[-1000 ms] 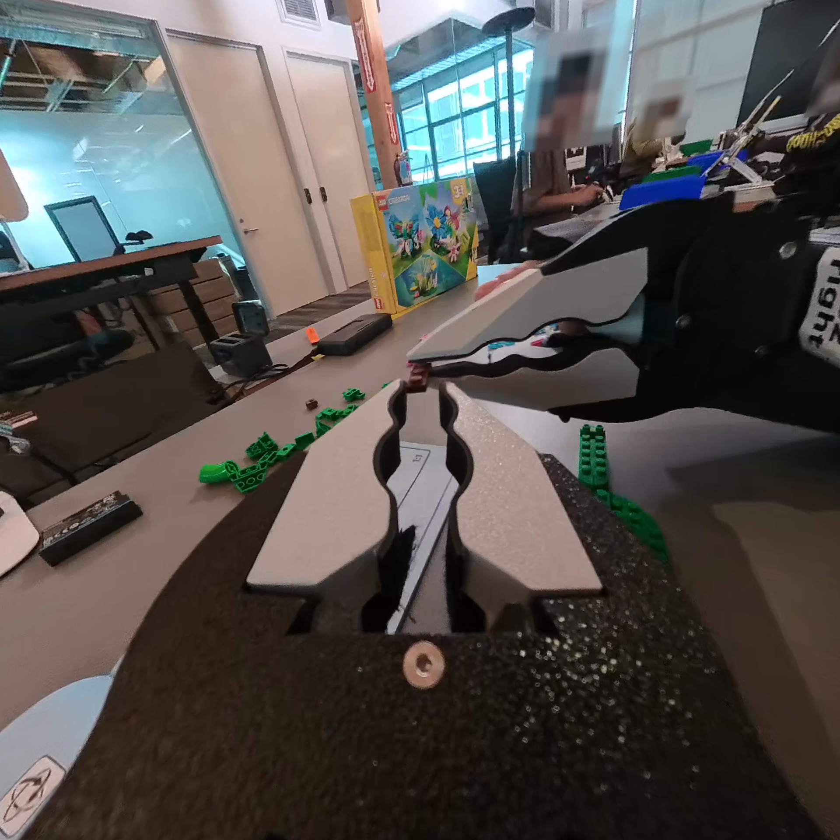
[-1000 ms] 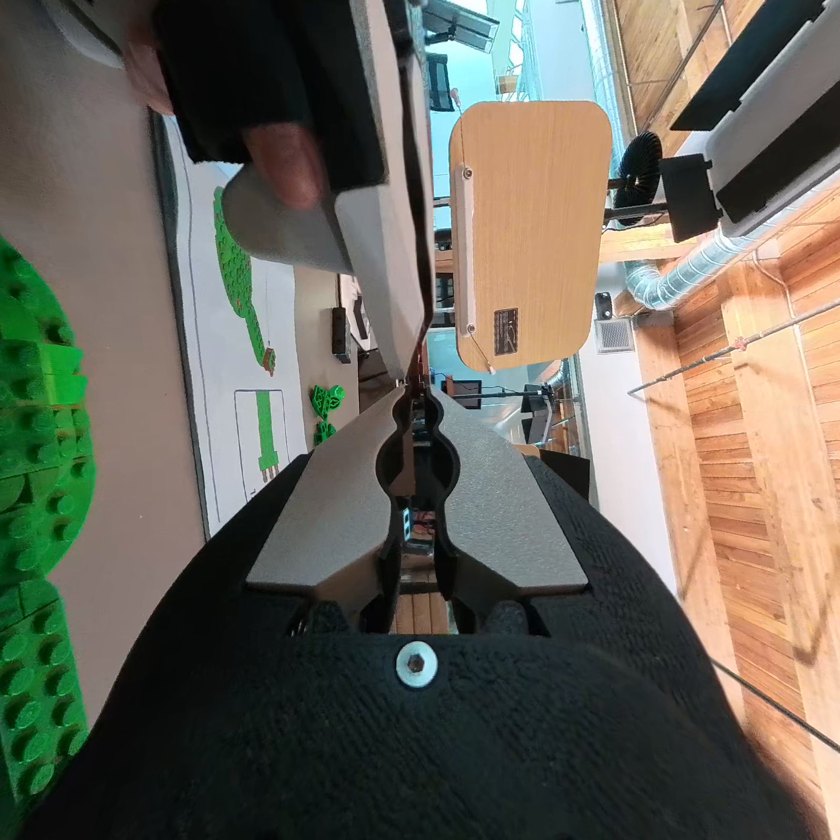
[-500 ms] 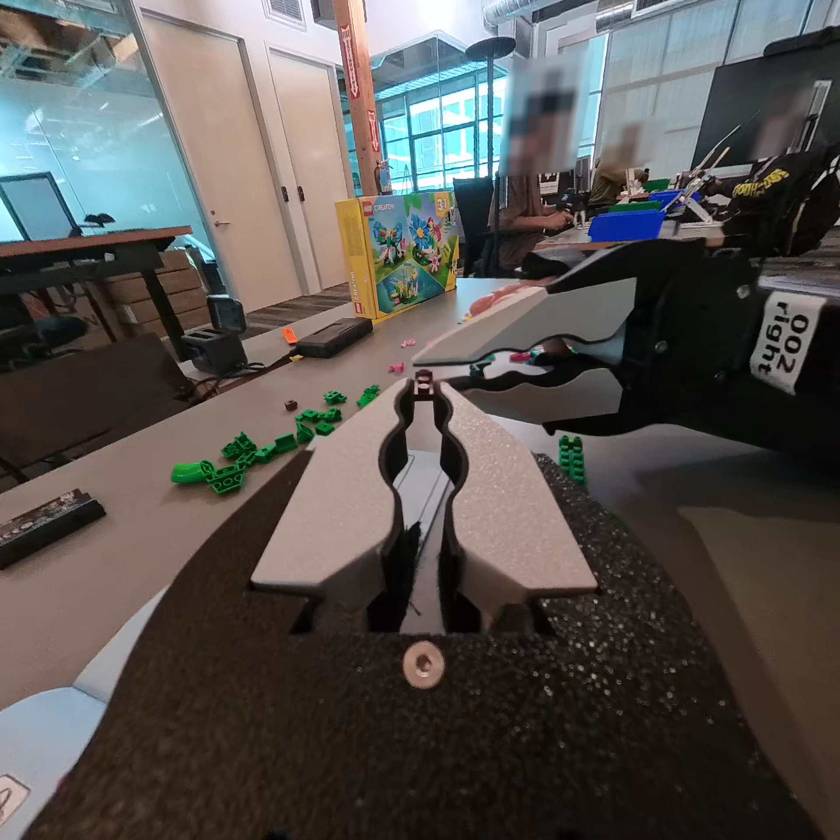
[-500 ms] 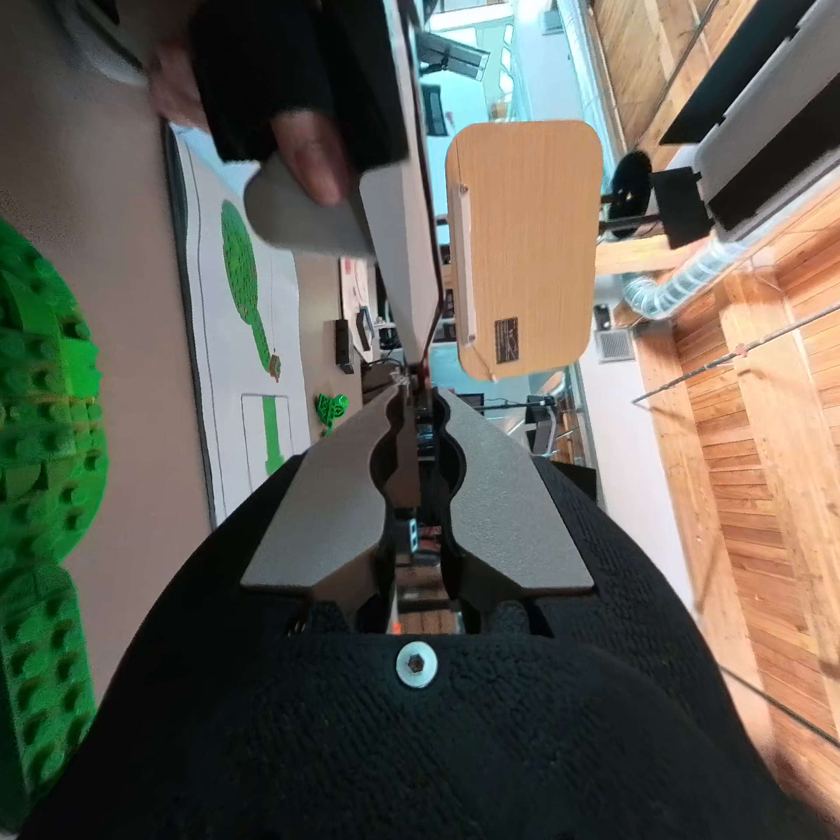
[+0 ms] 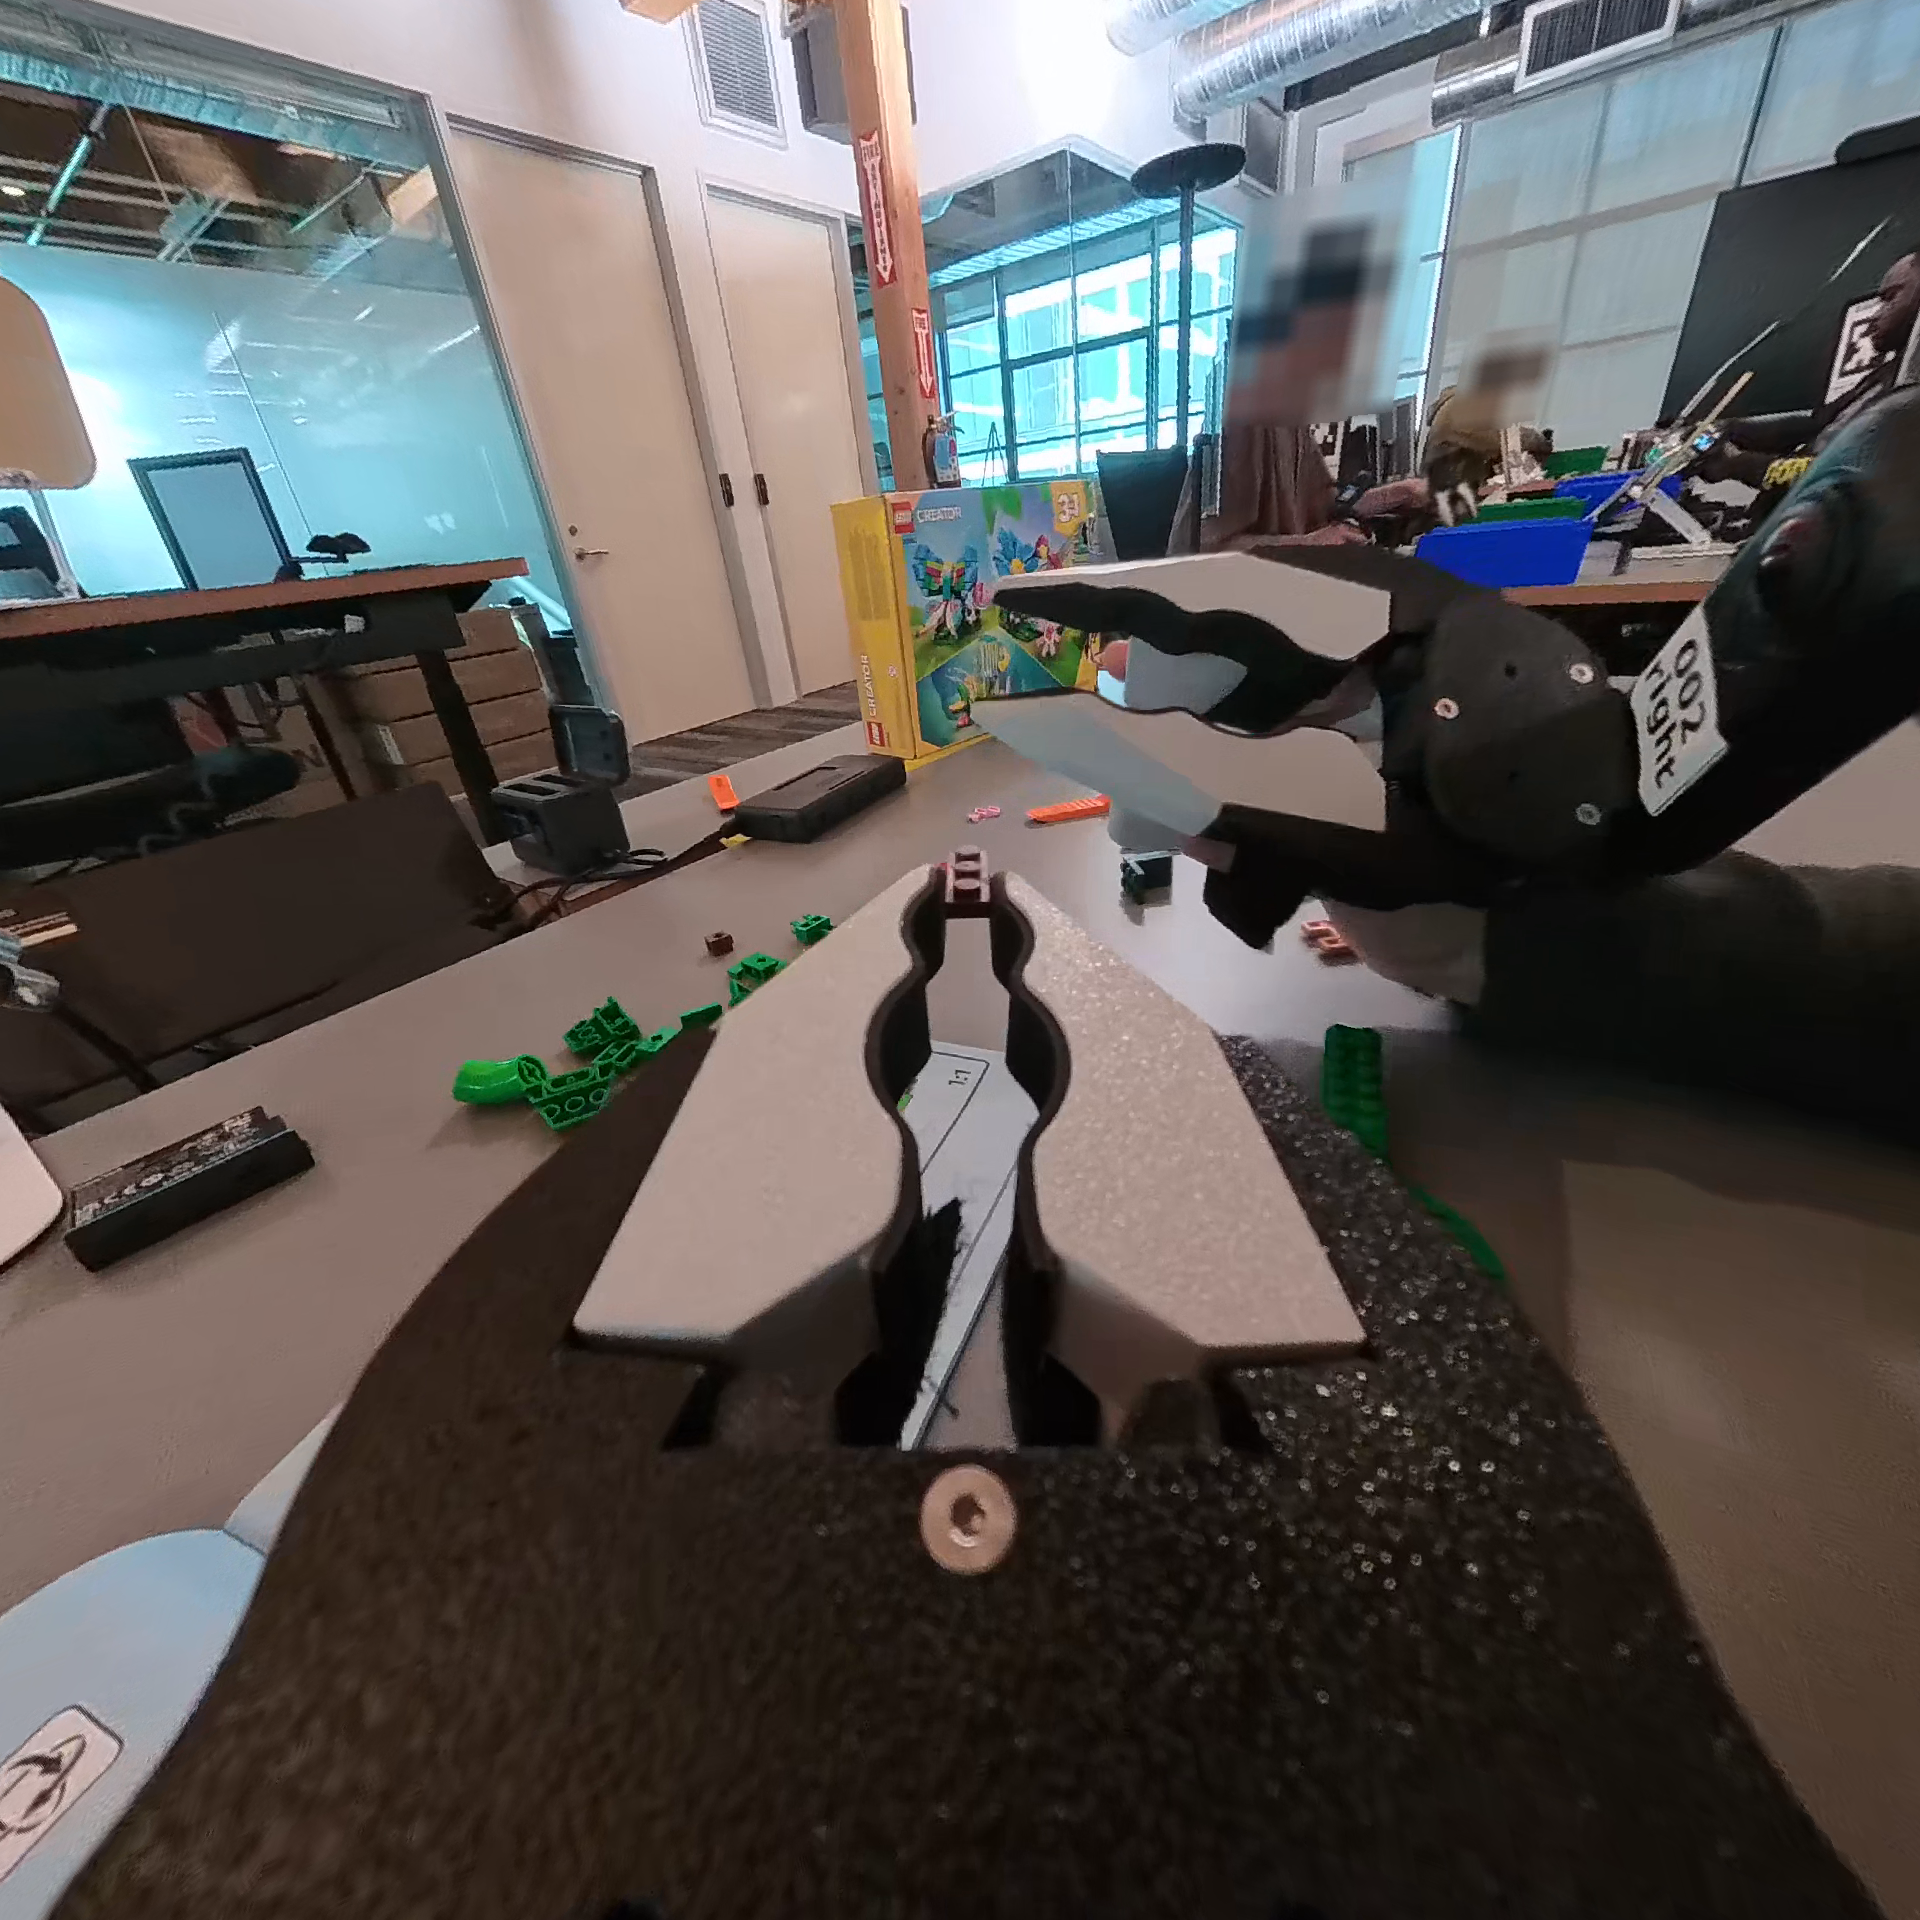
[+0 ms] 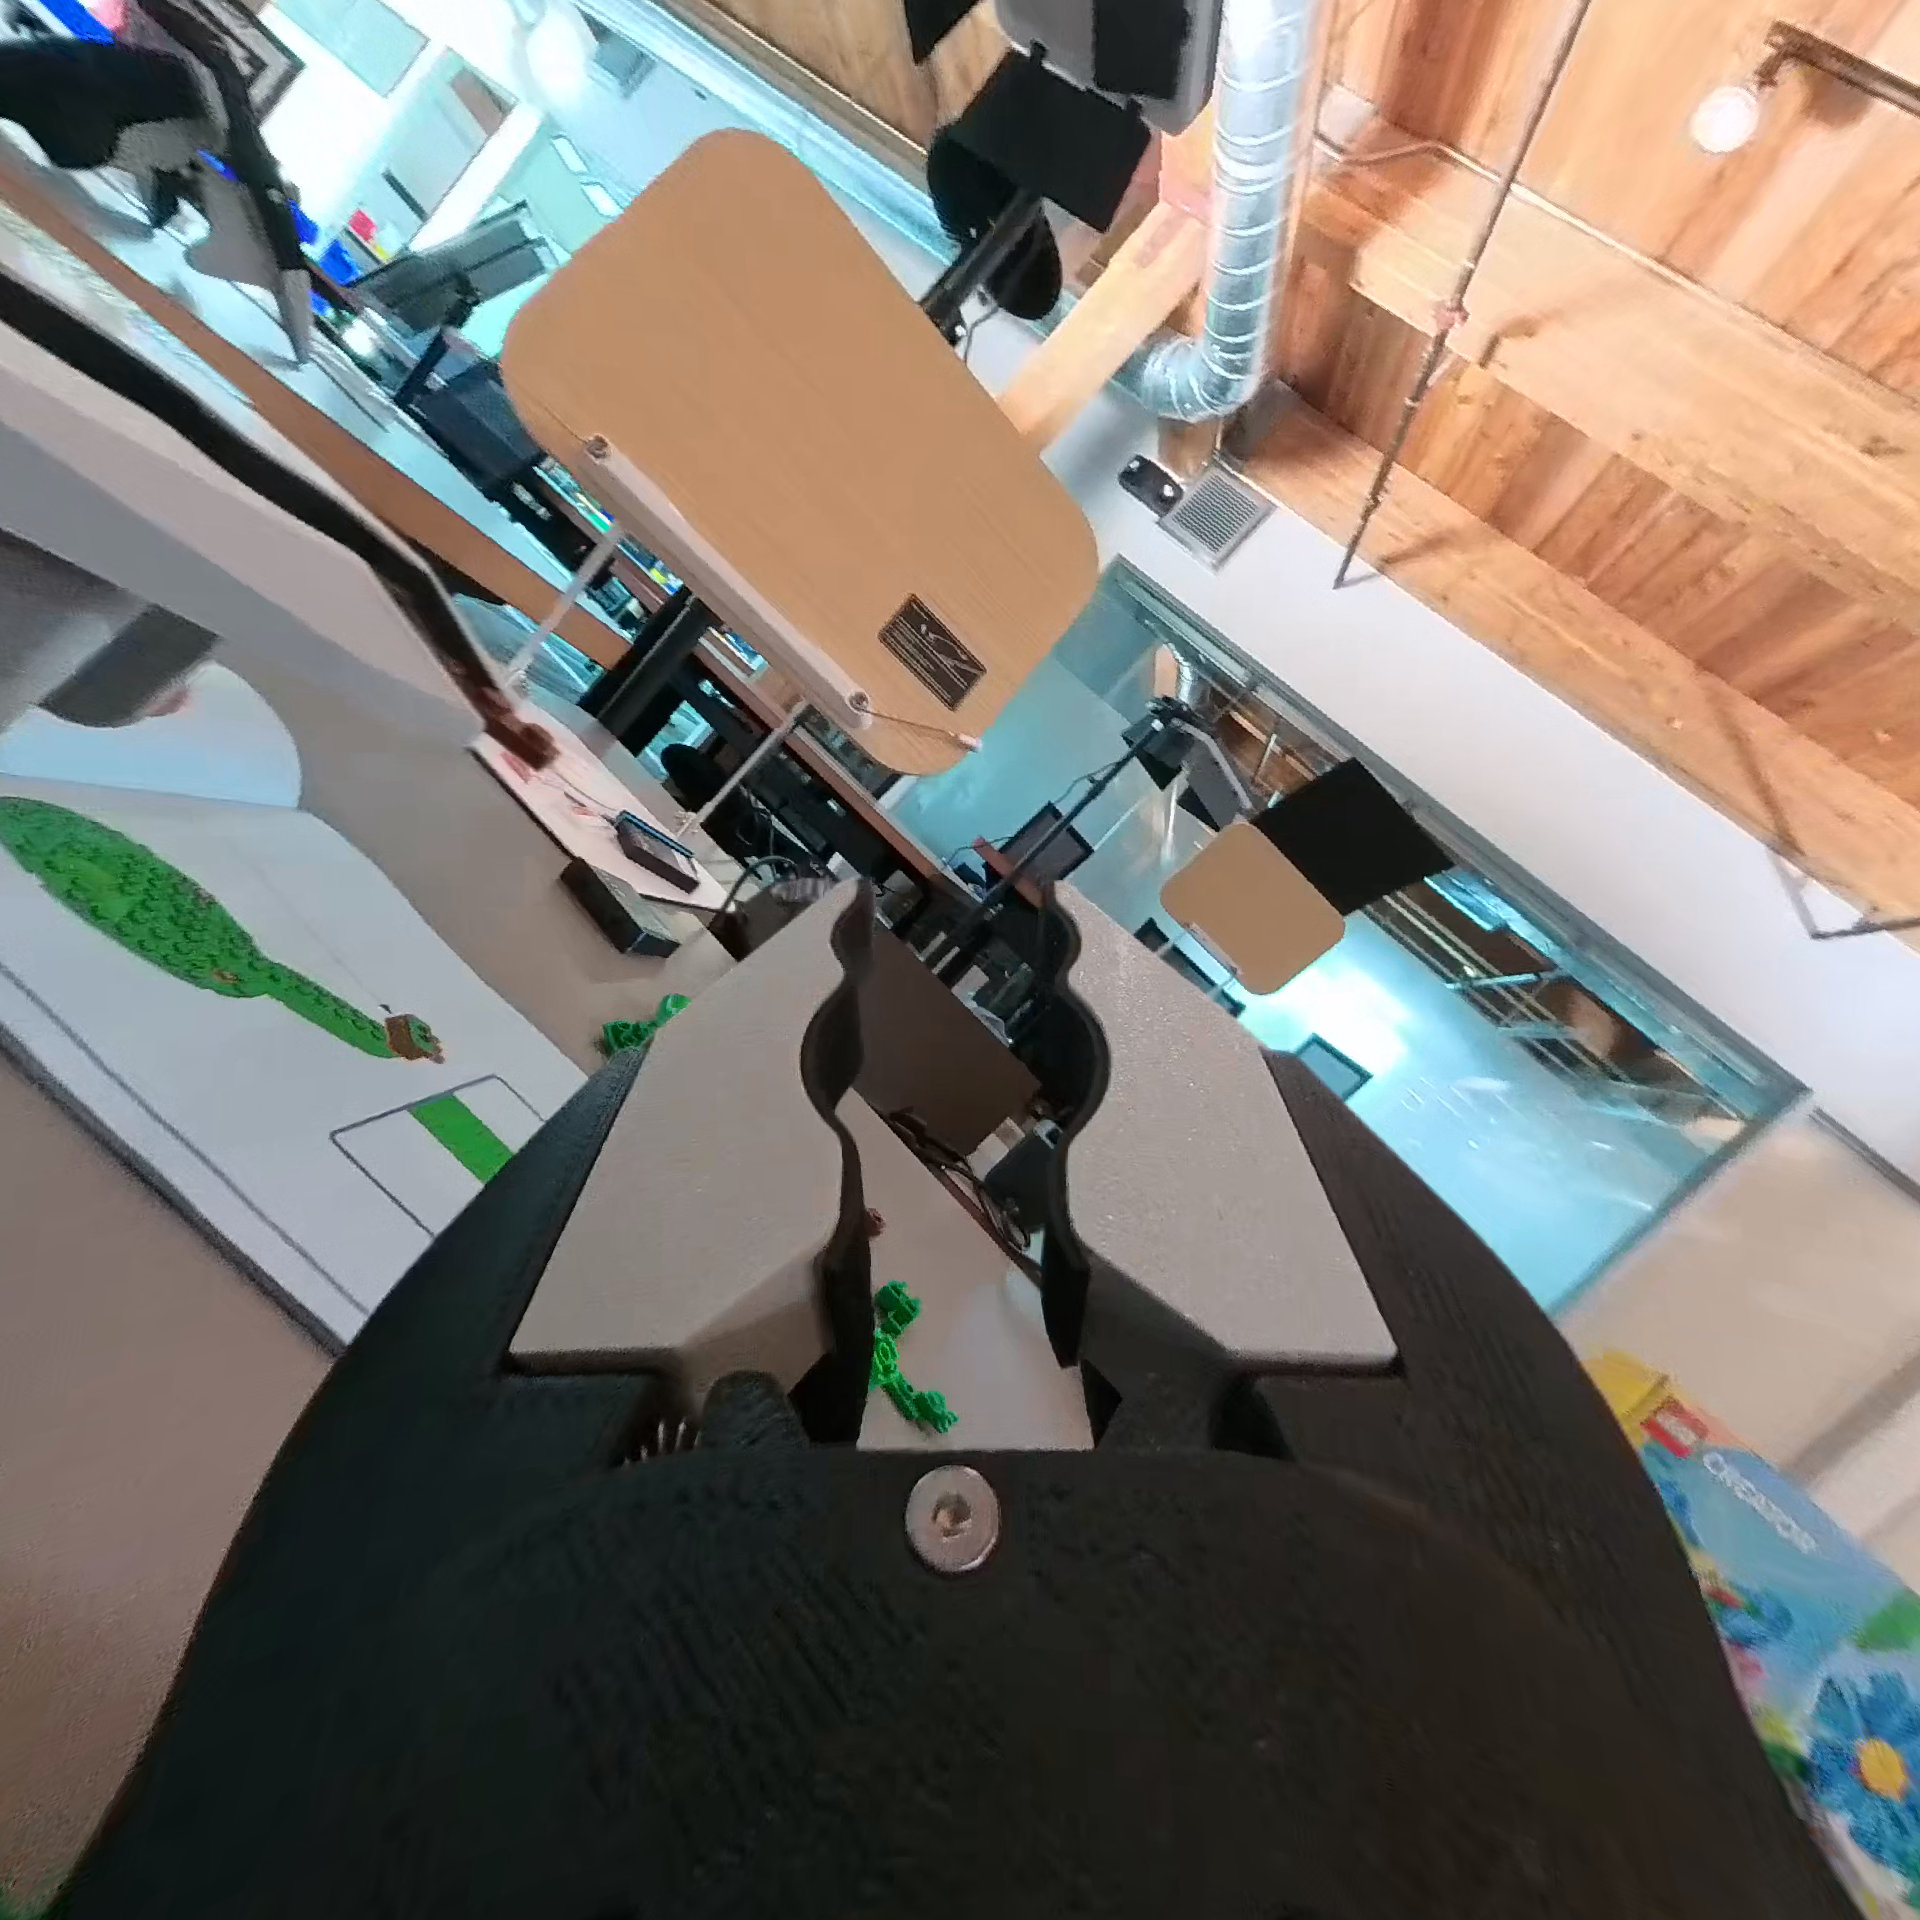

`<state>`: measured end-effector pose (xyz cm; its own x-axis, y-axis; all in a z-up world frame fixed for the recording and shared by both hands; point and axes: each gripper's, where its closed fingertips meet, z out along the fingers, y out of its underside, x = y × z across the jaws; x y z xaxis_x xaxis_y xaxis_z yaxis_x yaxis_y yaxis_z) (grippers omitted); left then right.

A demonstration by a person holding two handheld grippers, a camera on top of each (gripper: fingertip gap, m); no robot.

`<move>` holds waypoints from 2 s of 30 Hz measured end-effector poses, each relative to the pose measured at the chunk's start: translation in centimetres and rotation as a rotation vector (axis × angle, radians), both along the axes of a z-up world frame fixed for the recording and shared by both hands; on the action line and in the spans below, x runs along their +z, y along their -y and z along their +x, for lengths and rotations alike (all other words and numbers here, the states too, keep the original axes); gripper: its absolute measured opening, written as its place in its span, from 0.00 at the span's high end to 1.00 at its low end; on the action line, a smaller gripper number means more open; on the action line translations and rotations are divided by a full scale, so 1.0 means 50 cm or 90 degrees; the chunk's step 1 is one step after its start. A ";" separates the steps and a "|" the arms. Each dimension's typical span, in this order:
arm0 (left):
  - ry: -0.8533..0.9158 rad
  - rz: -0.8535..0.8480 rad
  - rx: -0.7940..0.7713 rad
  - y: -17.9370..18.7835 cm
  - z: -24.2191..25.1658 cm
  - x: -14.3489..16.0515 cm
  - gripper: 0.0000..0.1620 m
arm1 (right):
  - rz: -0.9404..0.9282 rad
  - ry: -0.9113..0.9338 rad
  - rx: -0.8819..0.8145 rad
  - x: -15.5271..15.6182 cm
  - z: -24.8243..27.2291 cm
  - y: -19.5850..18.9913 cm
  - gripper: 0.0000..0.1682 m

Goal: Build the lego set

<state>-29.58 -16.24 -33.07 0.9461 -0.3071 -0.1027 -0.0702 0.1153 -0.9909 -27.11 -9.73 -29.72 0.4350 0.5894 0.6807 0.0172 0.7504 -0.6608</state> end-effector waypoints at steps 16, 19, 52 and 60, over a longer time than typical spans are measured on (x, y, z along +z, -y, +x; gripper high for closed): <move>-0.011 0.004 -0.011 0.005 0.009 -0.001 0.97 | -0.020 -0.001 -0.031 -0.012 0.005 -0.039 0.83; -0.021 0.007 -0.024 0.008 0.018 -0.001 0.97 | -0.013 0.004 -0.017 -0.013 0.002 -0.030 0.84; -0.052 0.024 -0.063 0.021 0.045 -0.001 0.96 | -0.007 0.036 -0.001 -0.035 -0.004 -0.015 0.85; -0.055 0.026 -0.061 0.021 0.045 -0.001 0.96 | 0.001 0.043 -0.004 -0.037 -0.008 -0.014 0.85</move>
